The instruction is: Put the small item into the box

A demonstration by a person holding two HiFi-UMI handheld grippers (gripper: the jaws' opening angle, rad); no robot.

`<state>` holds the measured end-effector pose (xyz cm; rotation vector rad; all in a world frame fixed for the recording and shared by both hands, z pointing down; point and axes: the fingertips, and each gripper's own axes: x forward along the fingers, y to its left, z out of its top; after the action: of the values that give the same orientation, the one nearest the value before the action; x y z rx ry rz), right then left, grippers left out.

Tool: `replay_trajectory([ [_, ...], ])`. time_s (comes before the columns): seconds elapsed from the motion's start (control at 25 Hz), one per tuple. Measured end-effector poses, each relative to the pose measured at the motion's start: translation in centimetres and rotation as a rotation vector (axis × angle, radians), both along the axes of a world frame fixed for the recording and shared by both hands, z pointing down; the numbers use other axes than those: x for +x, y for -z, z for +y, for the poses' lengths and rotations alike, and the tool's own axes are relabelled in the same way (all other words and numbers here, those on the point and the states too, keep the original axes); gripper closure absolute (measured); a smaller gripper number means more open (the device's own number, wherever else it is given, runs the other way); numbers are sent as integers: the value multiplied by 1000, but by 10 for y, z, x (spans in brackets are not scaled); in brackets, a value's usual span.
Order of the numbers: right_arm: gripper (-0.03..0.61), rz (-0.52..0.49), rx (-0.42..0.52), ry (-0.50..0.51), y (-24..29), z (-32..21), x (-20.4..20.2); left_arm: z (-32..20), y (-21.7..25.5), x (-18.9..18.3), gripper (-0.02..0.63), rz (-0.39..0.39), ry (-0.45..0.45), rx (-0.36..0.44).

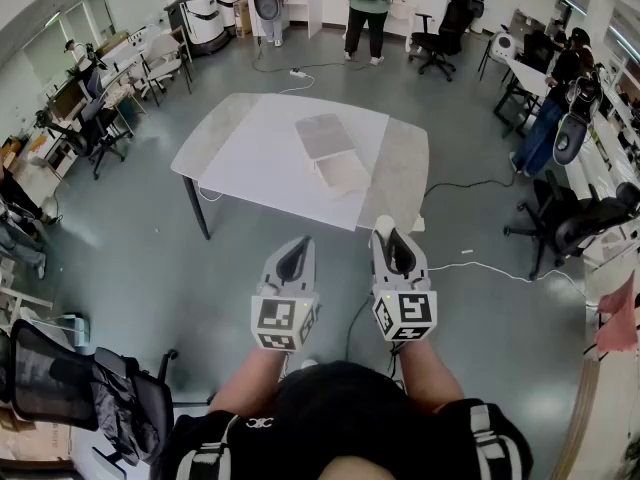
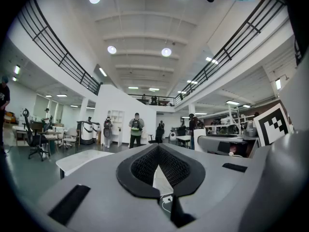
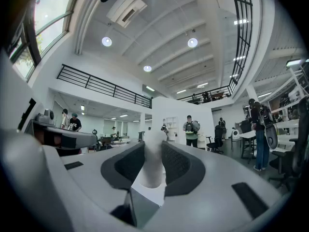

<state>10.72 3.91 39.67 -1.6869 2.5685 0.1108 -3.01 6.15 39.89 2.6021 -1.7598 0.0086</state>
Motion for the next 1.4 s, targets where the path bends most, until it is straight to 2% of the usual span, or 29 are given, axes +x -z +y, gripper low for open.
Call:
replay_trajectory([
  [0.24, 463, -11, 32, -7, 8, 5, 1, 2, 1, 2, 608, 15, -12, -6],
  [0.64, 463, -12, 22, 1, 4, 6, -6, 2, -3, -1, 607, 36, -27, -33],
  [0.88, 463, -32, 1, 4, 2, 0, -18, -5, -6, -13, 609, 44, -35, -39],
  [1.4, 463, -34, 16, -44, 1, -8, -65, -15, -5, -60, 608, 38, -84, -20],
])
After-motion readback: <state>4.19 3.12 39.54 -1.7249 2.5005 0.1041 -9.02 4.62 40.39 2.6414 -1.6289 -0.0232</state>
